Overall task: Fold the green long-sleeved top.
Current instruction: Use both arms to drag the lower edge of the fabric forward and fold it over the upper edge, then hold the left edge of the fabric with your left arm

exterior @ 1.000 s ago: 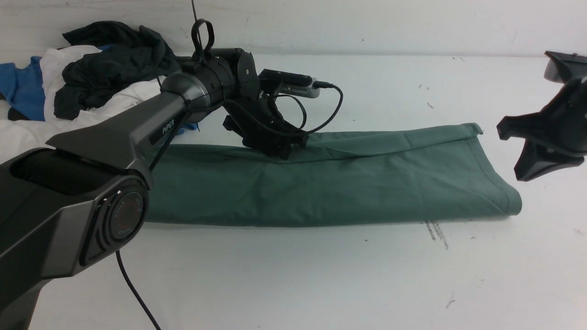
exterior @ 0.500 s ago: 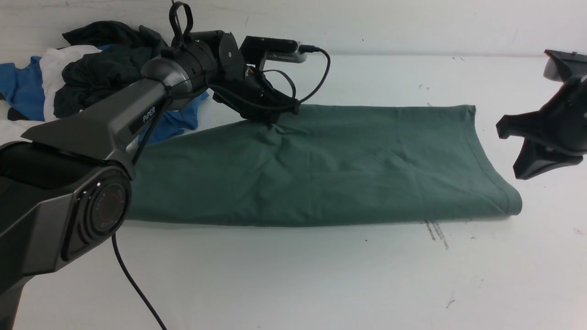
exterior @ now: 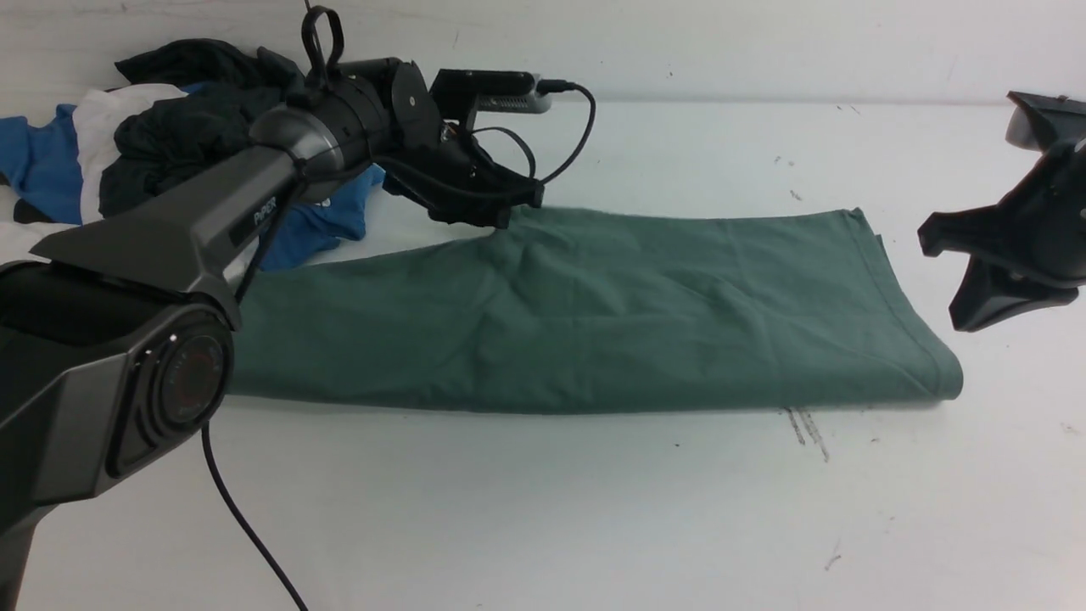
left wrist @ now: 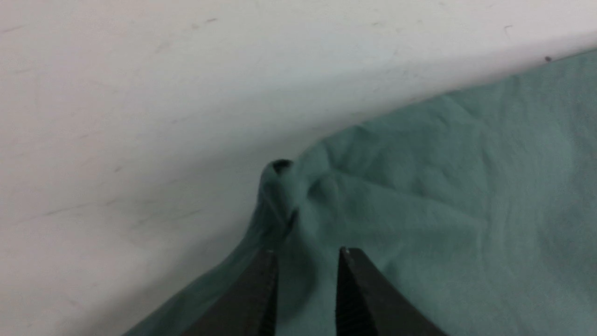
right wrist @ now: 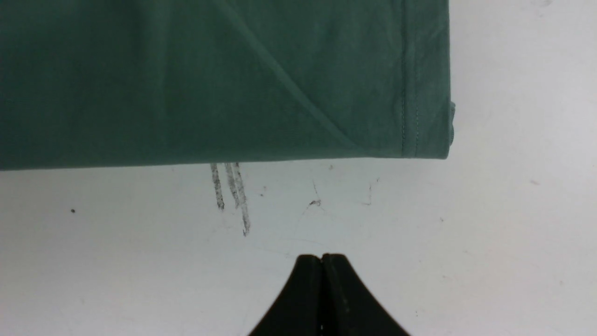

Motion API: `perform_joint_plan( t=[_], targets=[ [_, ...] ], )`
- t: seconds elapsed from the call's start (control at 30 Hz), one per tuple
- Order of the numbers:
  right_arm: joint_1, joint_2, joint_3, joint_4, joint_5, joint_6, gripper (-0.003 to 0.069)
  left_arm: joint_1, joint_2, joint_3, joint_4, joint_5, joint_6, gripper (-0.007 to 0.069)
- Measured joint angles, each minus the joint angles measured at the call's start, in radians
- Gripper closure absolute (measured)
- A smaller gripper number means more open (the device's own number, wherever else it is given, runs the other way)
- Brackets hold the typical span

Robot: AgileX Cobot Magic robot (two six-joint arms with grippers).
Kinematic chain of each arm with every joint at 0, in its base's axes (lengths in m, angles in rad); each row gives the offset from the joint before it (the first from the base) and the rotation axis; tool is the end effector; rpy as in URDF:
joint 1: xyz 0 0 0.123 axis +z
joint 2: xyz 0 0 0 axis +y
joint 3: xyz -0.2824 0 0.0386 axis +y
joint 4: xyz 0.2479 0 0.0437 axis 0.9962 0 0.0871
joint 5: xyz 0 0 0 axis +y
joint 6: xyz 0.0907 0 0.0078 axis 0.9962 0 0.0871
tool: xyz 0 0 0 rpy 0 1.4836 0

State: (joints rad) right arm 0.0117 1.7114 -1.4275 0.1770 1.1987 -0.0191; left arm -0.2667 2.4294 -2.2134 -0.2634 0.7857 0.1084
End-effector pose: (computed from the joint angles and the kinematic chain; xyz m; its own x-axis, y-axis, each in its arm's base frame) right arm 0.3438 0.0190 0.2814 -0.9845 0.0337 -0.1722 0.0041 0.9855 0.1694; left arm 0.5225 -0.1602 0.1979 -0.7809 0.1320 -0.6105 0.3085 0.9314 -0.1933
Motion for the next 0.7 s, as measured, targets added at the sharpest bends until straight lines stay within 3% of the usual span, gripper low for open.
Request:
perform_joint_plan(
  t=[0.1, 0.2, 0.3, 0.4, 0.47, 0.7],
  targets=[
    [0.000, 0.000, 0.000, 0.000, 0.000, -0.005, 0.0673, 0.048, -0.063, 0.000, 0.010, 0.104, 0.000, 0.0354],
    [0.000, 0.000, 0.000, 0.000, 0.000, -0.017, 0.0673, 0.106, -0.144, 0.000, 0.014, 0.256, 0.002, 0.0363],
    [0.000, 0.000, 0.000, 0.000, 0.000, -0.026, 0.0673, 0.196, -0.235, 0.000, 0.015, 0.412, 0.012, 0.0449],
    [0.000, -0.001, 0.000, -0.001, 0.000, -0.029, 0.0673, 0.286, -0.298, 0.048, 0.015, 0.436, 0.012, 0.0578],
    [0.000, -0.001, 0.000, -0.001, -0.008, -0.030, 0.0673, 0.344, -0.345, 0.137, 0.017, 0.439, 0.012, 0.0615],
    [0.000, -0.001, 0.000, 0.021, -0.026, -0.033, 0.0673, 0.438, -0.414, 0.457, 0.058, 0.448, 0.011, 0.0629]
  ],
)
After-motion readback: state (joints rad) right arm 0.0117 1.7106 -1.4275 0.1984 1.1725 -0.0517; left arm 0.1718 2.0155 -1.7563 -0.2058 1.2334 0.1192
